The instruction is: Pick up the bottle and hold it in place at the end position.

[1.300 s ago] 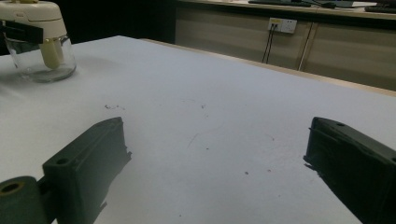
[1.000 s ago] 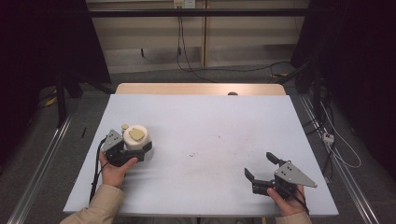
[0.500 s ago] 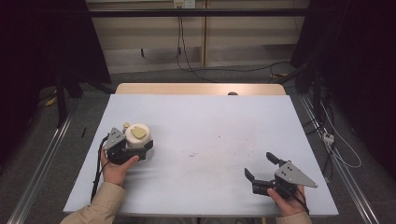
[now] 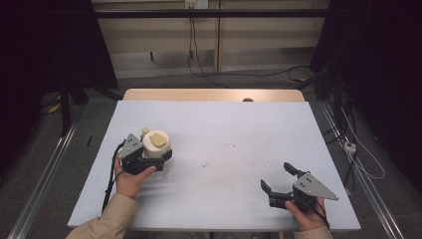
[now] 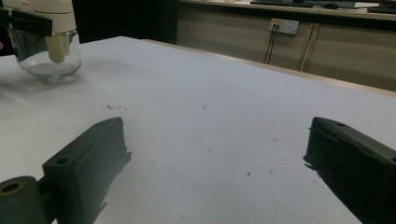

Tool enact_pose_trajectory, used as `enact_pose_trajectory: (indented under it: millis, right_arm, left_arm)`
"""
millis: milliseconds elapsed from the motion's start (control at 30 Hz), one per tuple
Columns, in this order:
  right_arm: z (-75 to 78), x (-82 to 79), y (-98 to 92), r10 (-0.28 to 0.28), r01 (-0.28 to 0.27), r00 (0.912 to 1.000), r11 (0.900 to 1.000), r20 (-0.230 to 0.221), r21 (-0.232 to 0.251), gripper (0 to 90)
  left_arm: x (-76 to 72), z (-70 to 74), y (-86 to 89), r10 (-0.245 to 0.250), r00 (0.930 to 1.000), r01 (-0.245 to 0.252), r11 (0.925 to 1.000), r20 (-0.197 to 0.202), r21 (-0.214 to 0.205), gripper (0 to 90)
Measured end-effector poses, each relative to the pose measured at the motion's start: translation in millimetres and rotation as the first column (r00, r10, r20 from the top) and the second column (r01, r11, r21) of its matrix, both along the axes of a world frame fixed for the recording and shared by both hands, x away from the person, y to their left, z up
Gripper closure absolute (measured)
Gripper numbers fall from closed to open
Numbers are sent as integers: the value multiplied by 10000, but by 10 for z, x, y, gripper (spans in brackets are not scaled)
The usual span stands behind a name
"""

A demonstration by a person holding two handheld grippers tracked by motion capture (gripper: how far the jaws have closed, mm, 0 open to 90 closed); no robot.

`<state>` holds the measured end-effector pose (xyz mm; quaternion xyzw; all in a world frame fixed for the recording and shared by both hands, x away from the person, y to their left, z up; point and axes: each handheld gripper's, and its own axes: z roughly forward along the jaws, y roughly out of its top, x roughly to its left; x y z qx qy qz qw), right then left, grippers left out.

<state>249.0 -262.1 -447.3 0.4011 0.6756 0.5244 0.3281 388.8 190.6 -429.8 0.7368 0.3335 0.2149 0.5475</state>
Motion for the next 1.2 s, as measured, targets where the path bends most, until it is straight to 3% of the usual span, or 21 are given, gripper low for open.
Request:
enact_pose_trajectory:
  millis: [233, 1200]
  right_arm:
    - [0, -1, -3, -7, 7, 10000, 10000, -2, 10, 46]
    - [1, -2, -20, 44, -44, 10000, 10000, 3, 64, 46]
  left_arm:
    - [14, 39, -104, -216, 9997, 212, 9992, -119, -347, 62]
    - [185, 119, -469, -635, 9974, 615, 9964, -331, -581, 63]
